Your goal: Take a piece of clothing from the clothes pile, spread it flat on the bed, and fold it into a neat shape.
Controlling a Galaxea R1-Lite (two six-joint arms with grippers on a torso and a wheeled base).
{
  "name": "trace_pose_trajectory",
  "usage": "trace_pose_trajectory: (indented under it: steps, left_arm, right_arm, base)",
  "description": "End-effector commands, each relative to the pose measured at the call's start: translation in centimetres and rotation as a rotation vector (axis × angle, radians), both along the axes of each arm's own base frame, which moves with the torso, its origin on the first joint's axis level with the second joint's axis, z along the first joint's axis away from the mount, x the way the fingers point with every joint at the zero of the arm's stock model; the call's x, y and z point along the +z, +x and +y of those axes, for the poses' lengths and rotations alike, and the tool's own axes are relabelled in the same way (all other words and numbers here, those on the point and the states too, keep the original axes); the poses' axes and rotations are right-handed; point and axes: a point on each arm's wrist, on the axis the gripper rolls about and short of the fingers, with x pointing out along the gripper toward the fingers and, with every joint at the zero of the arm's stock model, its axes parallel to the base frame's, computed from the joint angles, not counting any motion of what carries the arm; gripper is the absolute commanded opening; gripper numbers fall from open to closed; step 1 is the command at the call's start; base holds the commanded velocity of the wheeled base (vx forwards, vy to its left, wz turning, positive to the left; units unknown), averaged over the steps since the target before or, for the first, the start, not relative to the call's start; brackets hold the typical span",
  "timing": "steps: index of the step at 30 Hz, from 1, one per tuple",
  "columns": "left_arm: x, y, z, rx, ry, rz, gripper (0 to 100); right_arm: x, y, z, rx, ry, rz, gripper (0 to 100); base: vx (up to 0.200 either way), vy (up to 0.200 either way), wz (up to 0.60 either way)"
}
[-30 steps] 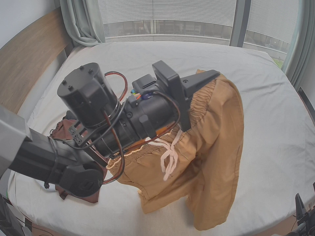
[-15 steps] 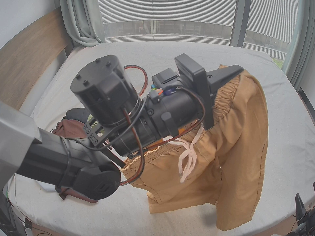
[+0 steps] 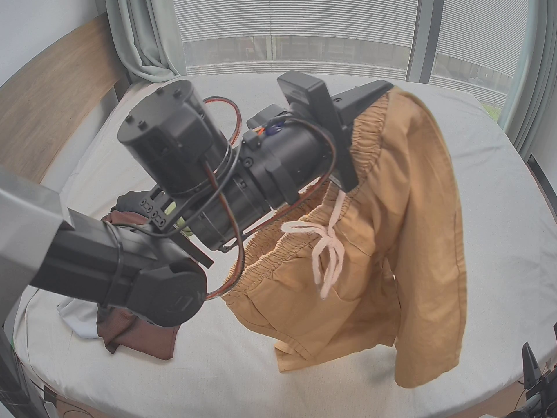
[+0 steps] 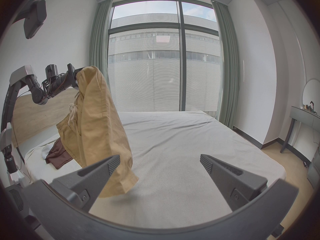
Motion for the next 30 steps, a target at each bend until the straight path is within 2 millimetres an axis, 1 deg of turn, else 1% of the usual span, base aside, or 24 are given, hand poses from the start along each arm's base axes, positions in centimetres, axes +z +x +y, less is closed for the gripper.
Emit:
trace_pose_trajectory:
  steps: [1,4,5,6,8,10,13,15,19,22,25,26,27,30]
  left_arm:
    - [-1.9,1.9,2.4,0.106,0.051,0.037,0]
    - [-3.5,2.9,4.3,0.187,0.093,0.009,0]
    - [-3.7,3.0,4.5,0.191,0.095,0.007,0]
    - [-4.4,3.2,5.7,0.222,0.103,-0.005,0]
    - [-5.1,3.2,6.6,0.239,0.110,-0.003,0]
    - [-6.2,3.3,7.8,0.259,0.139,-0.007,0]
    - [-7.3,3.4,9.5,0.301,0.194,-0.066,0]
    - [-8.1,3.3,10.3,0.318,0.233,-0.099,0]
    - [-9.5,2.9,11.2,0.339,0.313,-0.117,0]
    - [-9.9,2.8,11.9,0.365,0.344,-0.127,0]
    - [-9.7,2.5,12.4,0.381,0.354,-0.138,0]
    - [-9.8,2.4,13.1,0.400,0.369,-0.138,0]
    - [-9.8,2.4,13.1,0.400,0.369,-0.138,0]
    - [-11.0,2.2,14.2,0.441,0.440,-0.150,0]
  right_arm:
    - [-0.5,0.0,0.0,0.000,0.001,0.001,100]
    - [-0.5,0.0,0.0,0.000,0.000,0.001,100]
    - [-0.5,0.0,0.0,0.000,0.000,0.001,100]
    - [-0.5,0.0,0.0,0.000,0.000,0.001,100]
    - [-0.5,0.0,0.0,0.002,0.000,0.001,100]
    - [-0.5,0.0,0.0,0.002,0.000,0.001,100]
    - [-0.5,0.0,0.0,0.002,0.000,0.001,100]
    - [-0.5,0.0,0.0,0.002,0.000,0.001,100]
    - [-0.5,0.0,0.0,0.002,0.000,0.001,100]
    - [-0.5,0.0,0.0,0.002,0.000,0.001,100]
    - [-0.5,0.0,0.0,0.002,0.000,0.001,100]
    - [-0.5,0.0,0.0,0.002,0.000,0.001,100]
    - [-0.5,0.0,0.0,0.002,0.000,0.001,100]
    - [-0.5,0.0,0.0,0.002,0.000,0.001,100]
  base:
    - [0.000,0.000,0.00]
    - [0.000,0.000,0.00]
    - [0.000,0.000,0.00]
    - [0.000,0.000,0.00]
    - [0.000,0.000,0.00]
    - [0.000,0.000,0.00]
    - [0.000,0.000,0.00]
    - [0.000,0.000,0.00]
    - [0.000,0.000,0.00]
    - [0.000,0.000,0.00]
    - [0.000,0.000,0.00]
    - [0.000,0.000,0.00]
    - [0.000,0.000,0.00]
    - [0.000,0.000,0.00]
